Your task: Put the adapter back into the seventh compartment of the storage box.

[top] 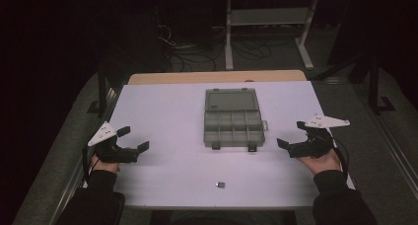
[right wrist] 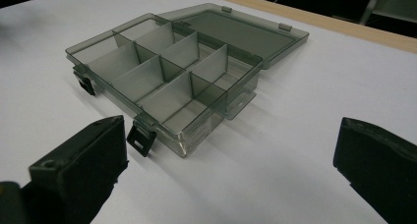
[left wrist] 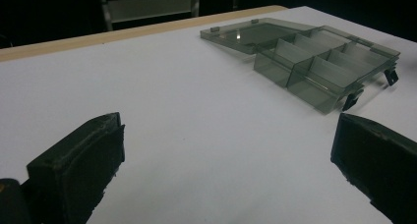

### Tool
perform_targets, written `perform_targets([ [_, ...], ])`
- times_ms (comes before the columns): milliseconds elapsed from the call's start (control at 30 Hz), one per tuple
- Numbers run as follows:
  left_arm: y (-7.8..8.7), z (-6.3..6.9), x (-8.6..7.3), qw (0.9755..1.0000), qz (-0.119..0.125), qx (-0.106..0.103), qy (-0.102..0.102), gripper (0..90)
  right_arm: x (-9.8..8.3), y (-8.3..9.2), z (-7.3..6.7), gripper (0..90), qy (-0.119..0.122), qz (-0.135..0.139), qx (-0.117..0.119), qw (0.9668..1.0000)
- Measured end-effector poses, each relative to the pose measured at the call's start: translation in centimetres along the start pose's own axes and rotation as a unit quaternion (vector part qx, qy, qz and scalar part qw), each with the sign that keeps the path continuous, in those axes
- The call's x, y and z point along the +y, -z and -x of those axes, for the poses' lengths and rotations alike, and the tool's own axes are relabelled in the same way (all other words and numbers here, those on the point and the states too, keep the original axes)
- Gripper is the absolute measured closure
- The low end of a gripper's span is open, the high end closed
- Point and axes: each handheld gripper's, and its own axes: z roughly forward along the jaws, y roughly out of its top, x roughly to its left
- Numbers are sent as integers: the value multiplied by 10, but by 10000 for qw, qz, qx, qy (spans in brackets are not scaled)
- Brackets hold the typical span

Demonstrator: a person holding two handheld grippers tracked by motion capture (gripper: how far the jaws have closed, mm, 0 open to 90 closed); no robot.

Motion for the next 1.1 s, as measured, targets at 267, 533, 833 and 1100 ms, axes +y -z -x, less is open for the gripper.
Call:
perform_targets([
  [267,0,0,0,10000,-18,-6,-19,0,0,1,0,0,-1,10,20,10000],
  [533,-1,1,0,10000,-11,-28,-32,0,0,-1,-2,0,38,-35,52,10000],
  [833,-1,1,0,10000,-17,-35,-52,0,1,-1,-4,0,84,-66,113,9999],
  [1100,-2,1,0,9999,-49,-50,-81,0,7,1,-9,0,171,-71,247,9995],
])
